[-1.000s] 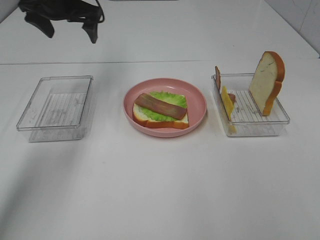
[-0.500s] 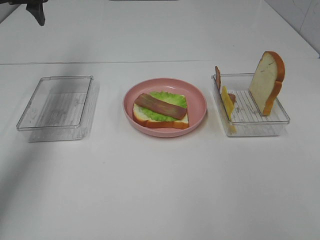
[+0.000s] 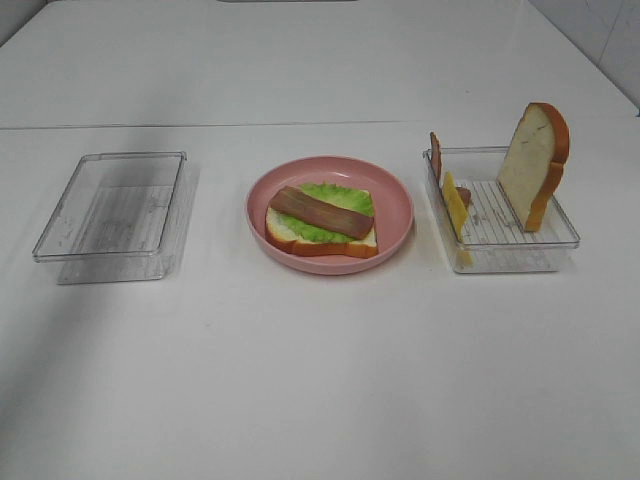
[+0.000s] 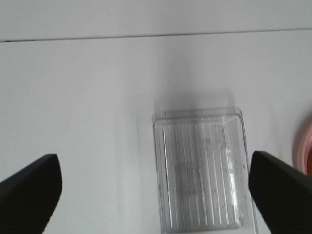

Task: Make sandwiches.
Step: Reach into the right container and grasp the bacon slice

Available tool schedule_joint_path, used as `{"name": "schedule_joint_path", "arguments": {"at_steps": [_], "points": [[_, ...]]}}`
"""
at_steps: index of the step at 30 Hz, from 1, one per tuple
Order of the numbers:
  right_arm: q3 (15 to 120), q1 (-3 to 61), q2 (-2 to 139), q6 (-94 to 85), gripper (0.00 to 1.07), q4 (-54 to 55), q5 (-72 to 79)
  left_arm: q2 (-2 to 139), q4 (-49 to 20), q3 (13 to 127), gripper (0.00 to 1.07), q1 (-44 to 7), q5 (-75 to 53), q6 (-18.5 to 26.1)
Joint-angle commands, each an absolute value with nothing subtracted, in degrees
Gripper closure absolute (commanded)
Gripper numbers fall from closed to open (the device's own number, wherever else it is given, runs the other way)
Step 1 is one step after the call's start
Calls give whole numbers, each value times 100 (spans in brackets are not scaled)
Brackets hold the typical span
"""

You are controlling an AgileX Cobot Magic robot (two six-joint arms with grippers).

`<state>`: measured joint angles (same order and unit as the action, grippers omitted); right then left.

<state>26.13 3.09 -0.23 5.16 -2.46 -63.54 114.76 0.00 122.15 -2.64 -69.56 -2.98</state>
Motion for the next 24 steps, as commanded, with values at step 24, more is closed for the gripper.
{"name": "schedule_joint_path", "arguments": {"at_steps": [24], "points": [[2595,304,-201,481,27,-241,-6303,5157,69,6194,9,-275,-6515,0]]}}
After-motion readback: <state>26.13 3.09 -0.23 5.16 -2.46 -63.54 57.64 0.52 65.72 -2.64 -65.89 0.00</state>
